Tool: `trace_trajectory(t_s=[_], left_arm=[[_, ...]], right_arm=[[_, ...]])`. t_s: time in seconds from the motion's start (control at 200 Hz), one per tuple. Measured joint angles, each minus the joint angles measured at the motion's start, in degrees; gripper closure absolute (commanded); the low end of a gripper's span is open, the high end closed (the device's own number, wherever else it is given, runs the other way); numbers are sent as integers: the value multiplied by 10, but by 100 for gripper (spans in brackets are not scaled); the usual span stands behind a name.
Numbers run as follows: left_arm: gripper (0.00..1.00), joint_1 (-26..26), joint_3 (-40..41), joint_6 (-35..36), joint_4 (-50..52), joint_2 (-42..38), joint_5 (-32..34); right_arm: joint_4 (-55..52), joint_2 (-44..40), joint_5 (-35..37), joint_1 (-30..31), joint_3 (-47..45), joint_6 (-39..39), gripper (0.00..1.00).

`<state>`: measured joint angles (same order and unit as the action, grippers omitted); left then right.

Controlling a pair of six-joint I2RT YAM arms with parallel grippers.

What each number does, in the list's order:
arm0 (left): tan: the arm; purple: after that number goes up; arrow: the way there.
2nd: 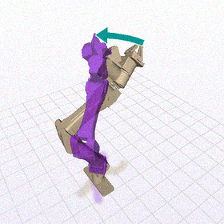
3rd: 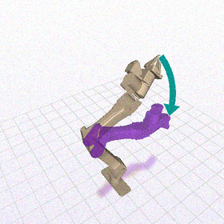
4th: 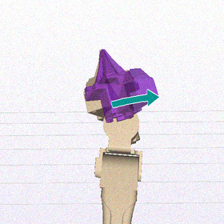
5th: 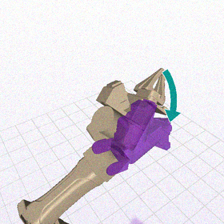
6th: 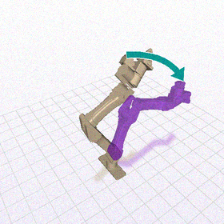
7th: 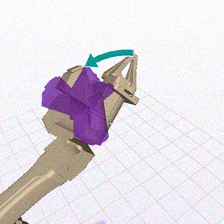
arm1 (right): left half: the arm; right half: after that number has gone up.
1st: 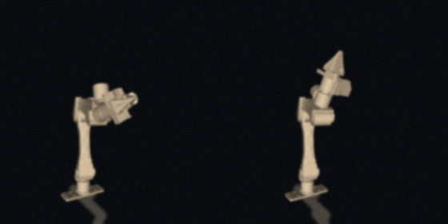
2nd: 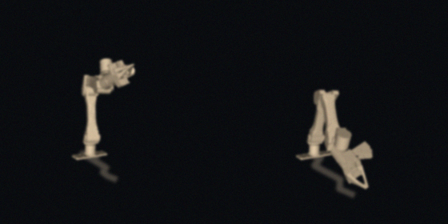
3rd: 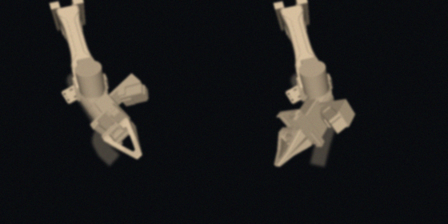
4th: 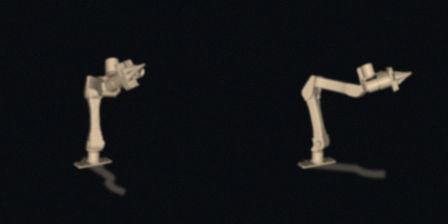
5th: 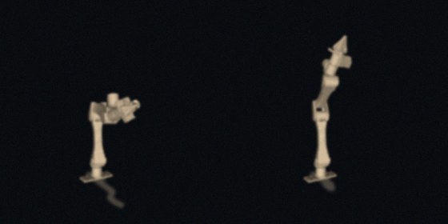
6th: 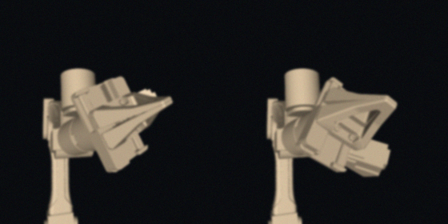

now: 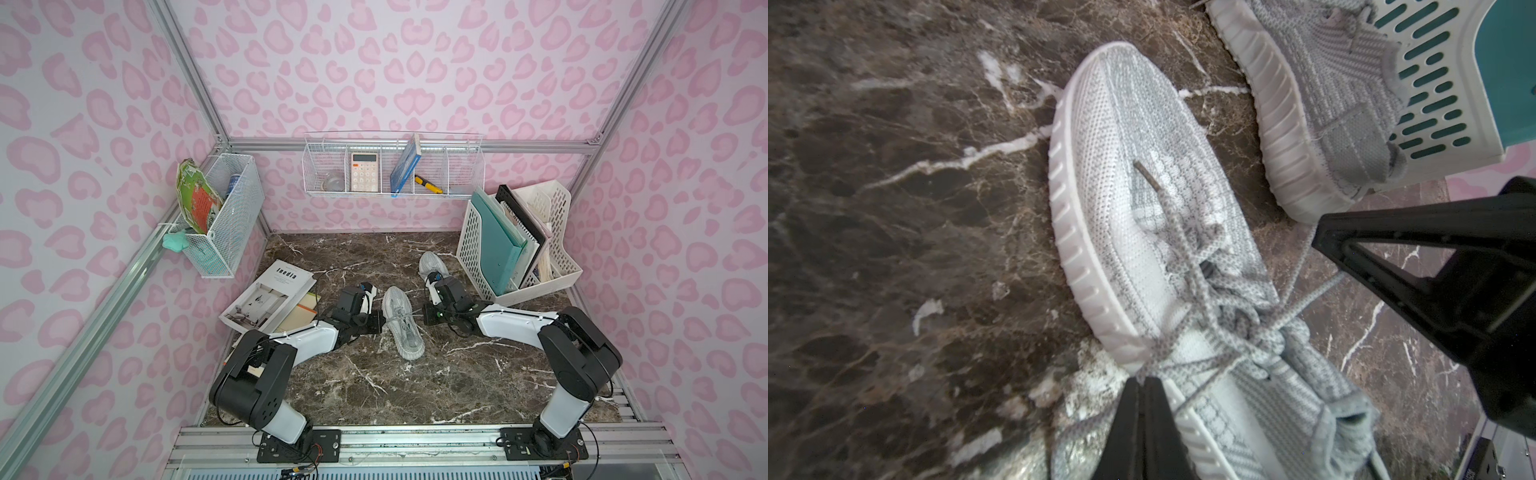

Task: Tie the shoes
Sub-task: Tie the shoelace on the shoe.

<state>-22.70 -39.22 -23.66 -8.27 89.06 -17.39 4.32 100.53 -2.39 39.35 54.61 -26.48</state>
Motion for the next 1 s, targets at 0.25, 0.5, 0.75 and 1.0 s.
trace_trajectory(t_s=[0.25, 0.5, 0.75, 1.0], left_arm=[[100, 0, 3, -2, 7, -7, 10], [100, -1, 3, -4, 16, -9, 17], [100, -1, 3, -7, 36, -35, 16], [100, -1, -12, -21, 75, -71, -3]], right_arm=[[-9, 2, 18, 0, 3, 12, 100], [-15, 2, 21, -2, 5, 16, 100], [-23, 1, 19, -5, 9, 19, 100], [-23, -12, 14, -6, 10, 18, 100]])
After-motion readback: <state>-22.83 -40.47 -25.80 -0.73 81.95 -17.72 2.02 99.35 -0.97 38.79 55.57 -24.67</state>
